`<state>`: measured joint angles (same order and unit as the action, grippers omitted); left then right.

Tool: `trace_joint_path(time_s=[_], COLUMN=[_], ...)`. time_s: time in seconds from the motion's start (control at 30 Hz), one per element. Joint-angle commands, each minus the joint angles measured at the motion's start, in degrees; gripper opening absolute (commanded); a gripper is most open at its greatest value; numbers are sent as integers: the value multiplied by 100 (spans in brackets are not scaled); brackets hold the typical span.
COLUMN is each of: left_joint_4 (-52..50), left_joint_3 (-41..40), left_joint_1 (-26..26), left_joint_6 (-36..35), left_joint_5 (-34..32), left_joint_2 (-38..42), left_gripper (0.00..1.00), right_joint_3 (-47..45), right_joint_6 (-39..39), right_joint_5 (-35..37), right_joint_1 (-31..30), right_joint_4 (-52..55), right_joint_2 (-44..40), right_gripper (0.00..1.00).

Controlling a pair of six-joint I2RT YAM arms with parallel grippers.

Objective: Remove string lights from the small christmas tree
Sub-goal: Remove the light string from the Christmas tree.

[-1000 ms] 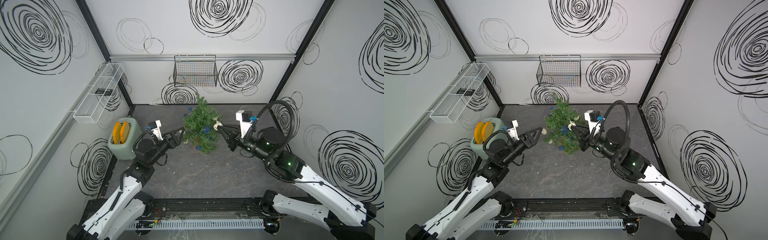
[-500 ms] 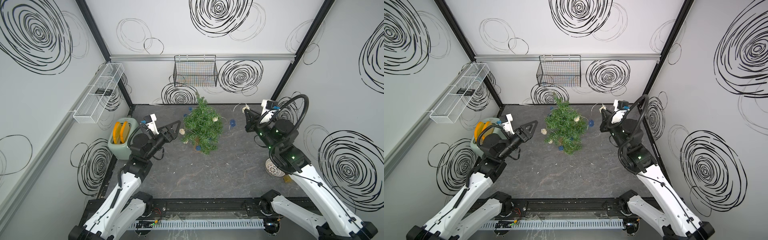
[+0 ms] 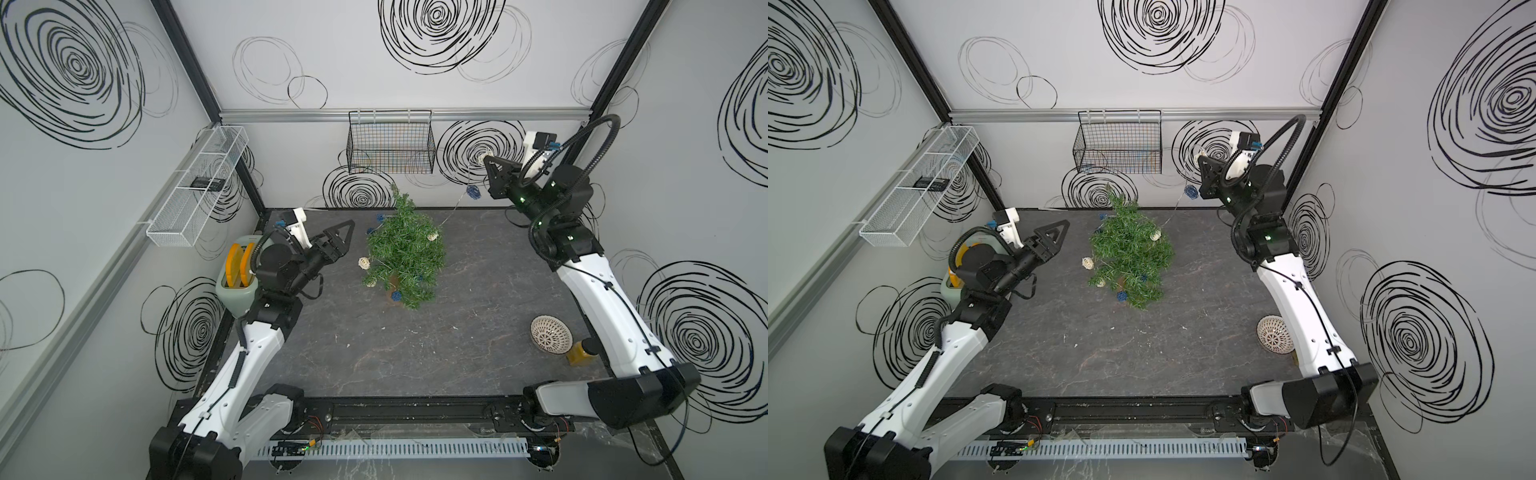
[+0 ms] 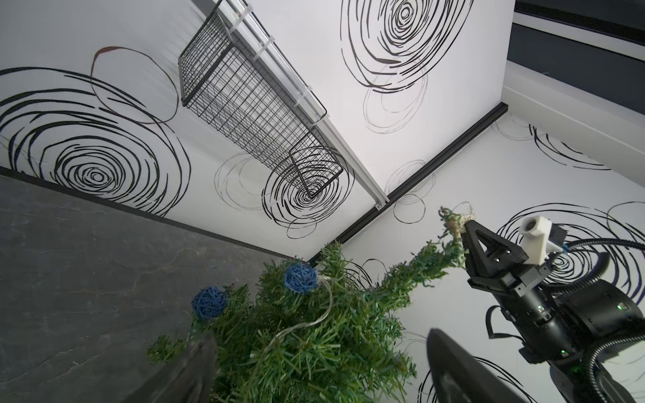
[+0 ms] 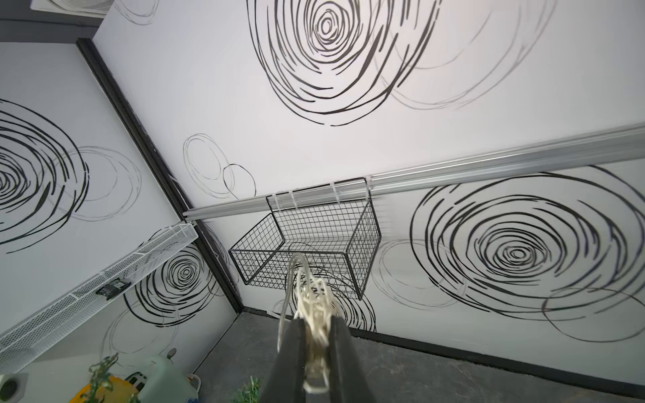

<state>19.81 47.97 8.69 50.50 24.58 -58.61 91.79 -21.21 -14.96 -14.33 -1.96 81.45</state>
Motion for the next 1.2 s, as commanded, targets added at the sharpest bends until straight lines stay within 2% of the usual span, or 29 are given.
trace_joint_path(time_s=[0.0, 0.2, 0.37, 0.47, 0.67, 0.93, 1.17], left_joint_4=[396, 772, 1142, 1349, 2069, 1468, 1179], left_joint_3=[547, 1111, 1684, 2052, 2484, 3230, 3675], left_joint_1=[-78, -113, -113, -115, -28, 271, 556], left_joint_6=[-190, -230, -347, -323, -375, -1152, -1753], left_joint_5=[302, 463, 760, 1013, 1347, 1490, 1627], left_joint_2=[-295, -946, -1640, -2078, -2663, -3325, -3706], left_gripper=[96, 96, 96, 96, 96, 96, 96], right_joint_3=[796, 2489, 4115, 4669, 4838, 4857, 5093], right_joint_6=[-49, -195, -173, -297, -643, -1138, -1263], right_joint_5=[-817, -1571, -1899, -2043, -2449, -2824, -2951], right_joint_1=[37, -20, -200, -237, -272, -345, -542], right_joint_4=[11, 259, 786, 797, 91, -584, -663], right_joint_2=[605, 1876, 2863, 3261, 3501, 3720, 4001], right_gripper=[13, 14, 14, 15, 15, 16, 16])
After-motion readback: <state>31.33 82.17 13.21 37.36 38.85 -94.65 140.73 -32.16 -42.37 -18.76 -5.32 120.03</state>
